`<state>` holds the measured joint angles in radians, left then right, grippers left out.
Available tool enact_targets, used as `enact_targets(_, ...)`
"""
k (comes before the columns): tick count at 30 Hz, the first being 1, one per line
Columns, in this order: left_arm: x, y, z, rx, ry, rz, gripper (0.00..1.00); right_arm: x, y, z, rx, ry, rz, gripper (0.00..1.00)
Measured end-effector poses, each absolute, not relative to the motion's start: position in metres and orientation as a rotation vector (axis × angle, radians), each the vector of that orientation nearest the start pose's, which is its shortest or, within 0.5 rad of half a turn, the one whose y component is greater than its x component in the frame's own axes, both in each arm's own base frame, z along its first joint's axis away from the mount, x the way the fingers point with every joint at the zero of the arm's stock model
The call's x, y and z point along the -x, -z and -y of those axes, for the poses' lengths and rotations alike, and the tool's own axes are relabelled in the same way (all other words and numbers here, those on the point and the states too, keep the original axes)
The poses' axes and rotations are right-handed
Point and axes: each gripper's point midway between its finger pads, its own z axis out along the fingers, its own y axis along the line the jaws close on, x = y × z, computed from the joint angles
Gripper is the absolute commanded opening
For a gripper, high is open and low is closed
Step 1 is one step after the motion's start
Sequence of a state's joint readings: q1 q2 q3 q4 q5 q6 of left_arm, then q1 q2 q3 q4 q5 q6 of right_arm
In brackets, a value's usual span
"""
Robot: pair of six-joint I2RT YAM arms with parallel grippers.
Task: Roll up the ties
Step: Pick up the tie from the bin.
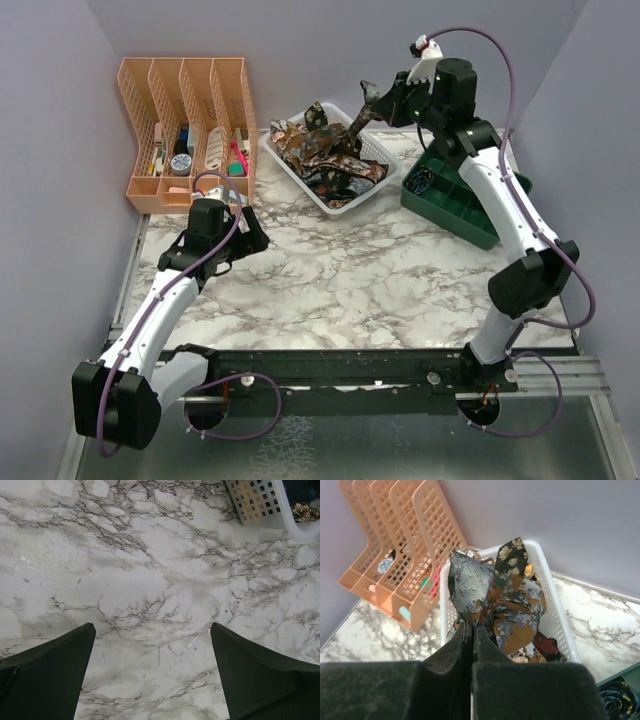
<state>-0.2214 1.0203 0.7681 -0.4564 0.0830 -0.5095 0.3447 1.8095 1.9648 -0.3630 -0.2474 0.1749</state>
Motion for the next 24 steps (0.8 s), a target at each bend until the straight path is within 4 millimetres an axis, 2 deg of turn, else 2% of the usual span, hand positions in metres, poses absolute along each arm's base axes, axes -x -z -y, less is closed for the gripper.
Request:
enact_targets(5, -0.283, -0.147, 0.103, 0.3, 0.502, -2.304, 0.99, -0.463, -0.384, -0.232, 0.373, -0.651, -1.767, 0.0)
enact_targets(10, -0.285, -0.146, 0.11, 0.314, 0.55, -2.303, 0.99, -0.425, -0.384, -0.243, 0.467, -0.713, -1.758, 0.01)
enact_targets(13, -0.286, -0.148, 0.113, 0.317, 0.575, -2.294, 0.99, -0.389, -0.392, -0.258, 0.562, -0.771, -1.722, 0.0)
enact_targets(17, -0.287, -0.151, 0.115, 0.32, 0.593, -2.284, 0.99, -0.328, -0.397, -0.276, 0.687, -0.866, -1.663, 0.01)
enact_targets(20, -0.287, -0.151, 0.116, 0.329, 0.6, -2.277, 0.99, -0.28, -0.373, -0.286, 0.768, -0.933, -1.675, 0.0)
enact_targets(22, -0.285, -0.15, 0.115, 0.333, 0.604, -2.275, 0.99, -0.254, -0.345, -0.291, 0.813, -0.974, -1.717, 0.0)
enact_targets(24, -0.284, -0.15, 0.116, 0.336, 0.608, -2.274, 0.99, -0.234, -0.308, -0.293, 0.841, -1.009, -1.789, 0.0)
